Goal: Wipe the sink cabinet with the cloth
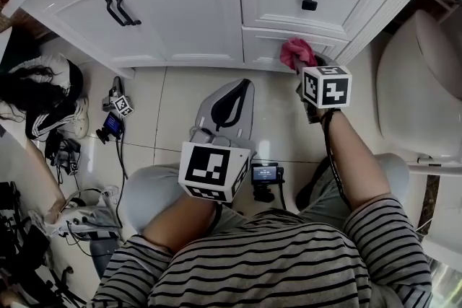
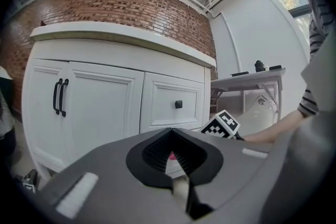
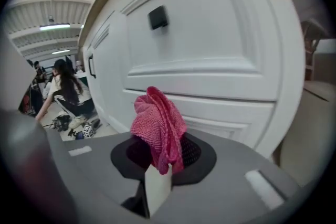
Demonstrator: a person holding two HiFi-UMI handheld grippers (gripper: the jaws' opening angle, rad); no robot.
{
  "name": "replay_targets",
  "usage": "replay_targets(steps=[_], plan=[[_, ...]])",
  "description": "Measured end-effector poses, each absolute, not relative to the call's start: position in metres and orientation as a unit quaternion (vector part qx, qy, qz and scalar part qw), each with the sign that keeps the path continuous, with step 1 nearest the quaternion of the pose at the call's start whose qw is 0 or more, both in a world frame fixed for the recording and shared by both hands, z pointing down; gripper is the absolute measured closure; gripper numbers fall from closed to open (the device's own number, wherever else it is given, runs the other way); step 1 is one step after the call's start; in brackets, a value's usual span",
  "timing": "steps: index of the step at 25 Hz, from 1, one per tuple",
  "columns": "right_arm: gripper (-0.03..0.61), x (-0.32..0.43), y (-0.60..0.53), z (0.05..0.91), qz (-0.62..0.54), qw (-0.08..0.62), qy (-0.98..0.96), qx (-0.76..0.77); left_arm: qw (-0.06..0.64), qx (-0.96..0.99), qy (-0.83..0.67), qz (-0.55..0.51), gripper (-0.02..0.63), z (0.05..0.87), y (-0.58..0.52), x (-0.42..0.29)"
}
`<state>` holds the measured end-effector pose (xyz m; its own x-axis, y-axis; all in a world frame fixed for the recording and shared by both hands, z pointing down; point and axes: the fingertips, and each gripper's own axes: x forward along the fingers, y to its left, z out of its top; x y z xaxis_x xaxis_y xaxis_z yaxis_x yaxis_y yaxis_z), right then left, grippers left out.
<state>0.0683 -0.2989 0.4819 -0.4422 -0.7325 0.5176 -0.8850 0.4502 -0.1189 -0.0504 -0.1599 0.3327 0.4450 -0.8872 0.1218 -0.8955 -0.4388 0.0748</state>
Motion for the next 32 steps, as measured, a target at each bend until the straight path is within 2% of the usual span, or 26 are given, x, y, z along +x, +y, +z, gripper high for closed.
replay_targets(steps=[5, 9, 23, 32], plan=[[0.509, -0.031, -0.309, 0.523, 0.177, 0.236, -0.855, 0.426, 0.076, 0.840, -0.536, 0.034, 0.612, 0.340, -0.159, -0.065], [0.508, -0.040, -0.319, 0.544, 0.177, 0.252, -0.847, 0.434, 0.083, 0.833, -0.546, 0.035, 0.612, 0.343, -0.163, -0.074], [0.509, 0.066, -0.306, 0.549, 0.143, 0.302, -0.827, 0.451, 0.087, 0.841, -0.531, 0.055, 0.612, 0.356, -0.170, -0.055], [0.508, 0.160, -0.323, 0.549, 0.211, 0.269, -0.765, 0.546, 0.085, 0.843, -0.527, 0.060, 0.612, 0.358, -0.171, -0.048]])
